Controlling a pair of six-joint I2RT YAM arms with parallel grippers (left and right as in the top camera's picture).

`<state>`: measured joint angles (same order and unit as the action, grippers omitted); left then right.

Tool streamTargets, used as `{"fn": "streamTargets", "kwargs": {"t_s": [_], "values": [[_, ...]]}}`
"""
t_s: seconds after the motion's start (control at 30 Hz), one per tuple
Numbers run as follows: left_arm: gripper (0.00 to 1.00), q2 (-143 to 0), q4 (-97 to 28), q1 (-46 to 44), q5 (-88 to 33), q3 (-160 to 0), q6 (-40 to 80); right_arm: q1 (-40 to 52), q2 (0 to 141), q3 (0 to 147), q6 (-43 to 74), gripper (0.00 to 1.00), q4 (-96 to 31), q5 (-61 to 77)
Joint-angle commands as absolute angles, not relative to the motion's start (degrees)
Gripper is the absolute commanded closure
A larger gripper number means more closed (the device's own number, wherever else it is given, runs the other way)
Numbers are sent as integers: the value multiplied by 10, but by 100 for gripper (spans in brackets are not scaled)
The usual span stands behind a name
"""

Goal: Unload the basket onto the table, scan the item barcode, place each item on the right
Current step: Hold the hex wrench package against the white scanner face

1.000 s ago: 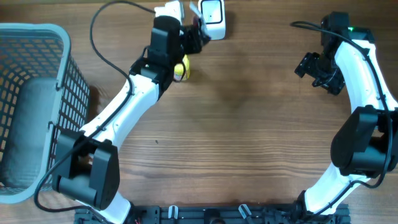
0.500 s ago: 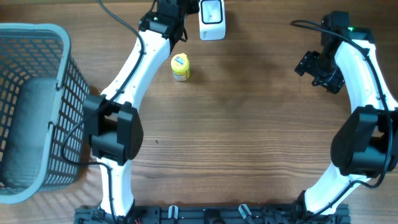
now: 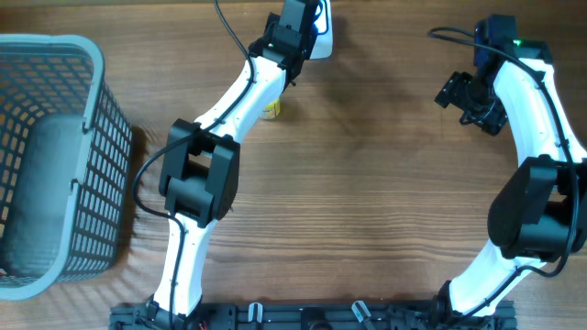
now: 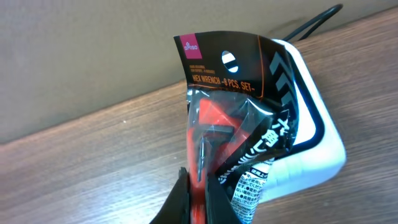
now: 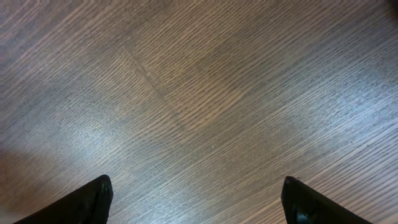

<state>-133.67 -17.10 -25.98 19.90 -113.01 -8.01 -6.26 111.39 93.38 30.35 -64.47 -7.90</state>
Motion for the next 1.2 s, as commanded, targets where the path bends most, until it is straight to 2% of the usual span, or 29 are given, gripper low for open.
{"fn": "streamTargets", "kwargs": {"t_s": [0.0,0.3,0.43,0.57,0.7,0.83,1.17], "values": [[96,-1348,-152,-258,215,-1147,-119,-60,1122,931,322,13,-641,-76],[96,-1392,-139,-269,196,-1147,-198,-60,1122,931,332,13,-624,-76],[96,-1435,-134,-295,233,-1147,-303,-60,1122,931,332,13,-618,-74],[96,-1446,-130,-300,245,-1147,-321,-60,1122,931,332,13,-610,-75],[96,-1444,-130,-305,310,-1149,-412,-60,1122,931,332,13,-600,-75],[96,-1433,-142,-305,316,-1185,-478,-60,1127,929,331,13,-598,-77],[96,-1411,-201,-290,316,-1197,-532,-60,1146,885,332,13,-577,-76]]}}
